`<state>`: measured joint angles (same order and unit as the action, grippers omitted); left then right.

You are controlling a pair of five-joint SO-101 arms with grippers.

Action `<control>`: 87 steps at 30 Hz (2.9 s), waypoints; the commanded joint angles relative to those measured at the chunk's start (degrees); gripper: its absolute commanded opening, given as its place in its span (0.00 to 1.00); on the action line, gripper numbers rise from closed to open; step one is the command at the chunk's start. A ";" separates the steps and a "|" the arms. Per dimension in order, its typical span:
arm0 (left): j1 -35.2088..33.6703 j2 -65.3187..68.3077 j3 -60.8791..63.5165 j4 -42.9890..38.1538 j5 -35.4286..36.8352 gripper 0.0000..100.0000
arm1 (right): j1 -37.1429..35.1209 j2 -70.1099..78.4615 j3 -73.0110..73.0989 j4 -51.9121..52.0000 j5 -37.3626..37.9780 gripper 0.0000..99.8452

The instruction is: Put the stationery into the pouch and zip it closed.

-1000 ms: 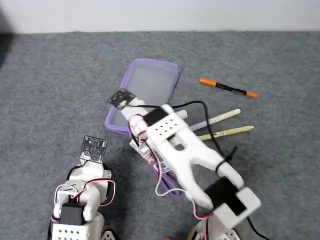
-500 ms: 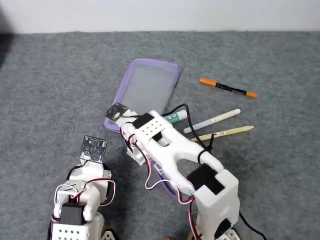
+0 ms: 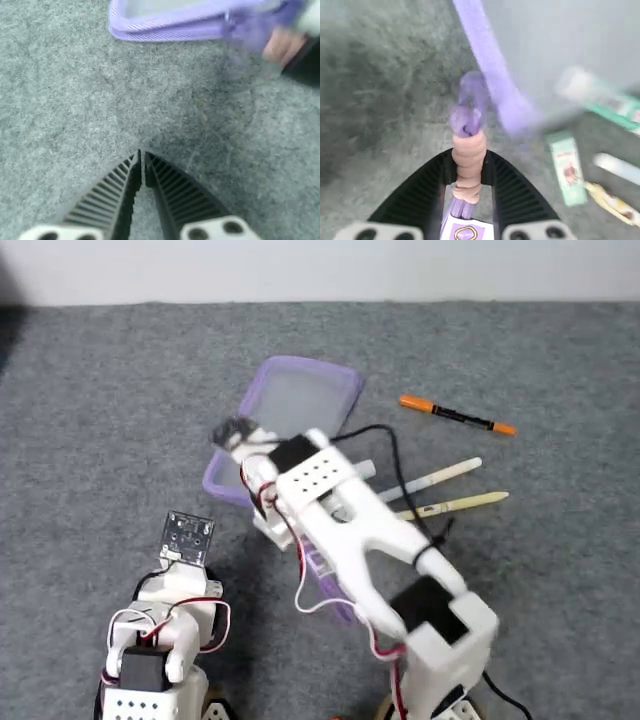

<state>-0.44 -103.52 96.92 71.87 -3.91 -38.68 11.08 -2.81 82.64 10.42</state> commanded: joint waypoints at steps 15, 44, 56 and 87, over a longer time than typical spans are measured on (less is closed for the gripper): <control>0.26 -0.62 -0.48 0.18 0.26 0.01 | 0.92 -20.79 -20.22 -3.91 5.45 0.01; 3.69 -0.62 -0.48 0.09 0.26 0.01 | 6.90 -20.62 -23.91 -17.27 22.59 0.01; 6.15 -0.62 -0.48 0.26 0.18 0.01 | 8.75 -20.53 -23.82 -4.00 22.59 0.01; -41.14 -0.70 -10.86 -16.18 -7.03 0.02 | -9.36 -8.75 -23.12 2.77 22.51 0.01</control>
<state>-38.42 -103.52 91.21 58.07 -11.74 -47.65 2.73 -23.91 84.75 32.48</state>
